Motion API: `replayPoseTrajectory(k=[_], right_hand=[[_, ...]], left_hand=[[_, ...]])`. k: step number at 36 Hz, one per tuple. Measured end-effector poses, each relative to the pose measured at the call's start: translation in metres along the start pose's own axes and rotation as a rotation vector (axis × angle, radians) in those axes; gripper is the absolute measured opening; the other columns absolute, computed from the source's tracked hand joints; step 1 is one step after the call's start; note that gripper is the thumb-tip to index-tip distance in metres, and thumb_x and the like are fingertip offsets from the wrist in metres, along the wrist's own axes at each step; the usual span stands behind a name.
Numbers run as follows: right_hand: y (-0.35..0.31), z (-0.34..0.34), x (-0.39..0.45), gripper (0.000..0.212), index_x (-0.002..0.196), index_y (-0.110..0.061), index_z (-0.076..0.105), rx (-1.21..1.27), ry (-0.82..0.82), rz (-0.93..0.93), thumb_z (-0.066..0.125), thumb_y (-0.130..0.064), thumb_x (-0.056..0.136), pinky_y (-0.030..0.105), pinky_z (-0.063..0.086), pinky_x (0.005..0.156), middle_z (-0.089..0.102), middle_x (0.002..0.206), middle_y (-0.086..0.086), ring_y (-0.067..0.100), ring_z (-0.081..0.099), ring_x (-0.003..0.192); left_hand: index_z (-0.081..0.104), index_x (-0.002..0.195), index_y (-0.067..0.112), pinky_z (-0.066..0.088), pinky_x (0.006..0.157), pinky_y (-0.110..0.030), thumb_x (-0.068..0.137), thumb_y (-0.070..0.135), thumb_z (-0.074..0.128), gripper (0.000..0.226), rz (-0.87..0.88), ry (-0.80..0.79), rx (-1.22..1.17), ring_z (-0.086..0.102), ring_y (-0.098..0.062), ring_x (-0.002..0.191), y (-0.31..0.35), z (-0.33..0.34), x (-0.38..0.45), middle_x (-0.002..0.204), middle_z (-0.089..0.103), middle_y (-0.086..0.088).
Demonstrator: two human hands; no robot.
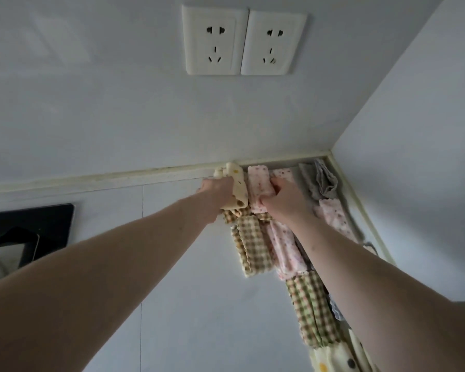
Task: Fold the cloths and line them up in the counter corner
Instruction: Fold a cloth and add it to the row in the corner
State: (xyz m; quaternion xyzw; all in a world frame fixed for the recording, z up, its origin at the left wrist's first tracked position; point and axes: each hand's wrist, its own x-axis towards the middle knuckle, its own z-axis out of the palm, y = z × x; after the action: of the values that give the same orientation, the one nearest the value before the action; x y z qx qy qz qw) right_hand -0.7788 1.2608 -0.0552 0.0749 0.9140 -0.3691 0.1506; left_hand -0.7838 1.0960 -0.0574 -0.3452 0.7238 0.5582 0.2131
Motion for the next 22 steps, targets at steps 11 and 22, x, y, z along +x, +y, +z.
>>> replayPoseTrajectory(k=[11, 22], right_hand=[[0.005, -0.021, -0.017, 0.041, 0.139, -0.021, 0.056, 0.045, 0.096, -0.116, 0.057, -0.036, 0.101, 0.034, 0.047, 0.102, 0.058, 0.123, -0.016, 0.010, 0.061, 0.107], [0.068, -0.021, -0.071, 0.012, 0.093, -0.025, 0.069, -0.188, -0.068, 0.080, 0.071, -0.032, 0.082, 0.018, 0.054, 0.052, 0.073, 0.078, -0.011, -0.003, 0.065, 0.055]], left_hand=[[0.045, 0.143, 0.013, 0.046, 0.080, -0.034, 0.102, 0.041, 0.044, 0.049, 0.076, -0.054, -0.123, 0.057, -0.023, 0.098, -0.004, 0.004, -0.008, 0.121, 0.059, -0.009], [0.058, 0.123, 0.008, 0.044, 0.063, -0.027, 0.082, 0.049, 0.059, 0.058, -0.094, -0.083, 0.060, 0.058, -0.019, 0.081, -0.084, 0.017, -0.067, 0.098, 0.062, -0.003]])
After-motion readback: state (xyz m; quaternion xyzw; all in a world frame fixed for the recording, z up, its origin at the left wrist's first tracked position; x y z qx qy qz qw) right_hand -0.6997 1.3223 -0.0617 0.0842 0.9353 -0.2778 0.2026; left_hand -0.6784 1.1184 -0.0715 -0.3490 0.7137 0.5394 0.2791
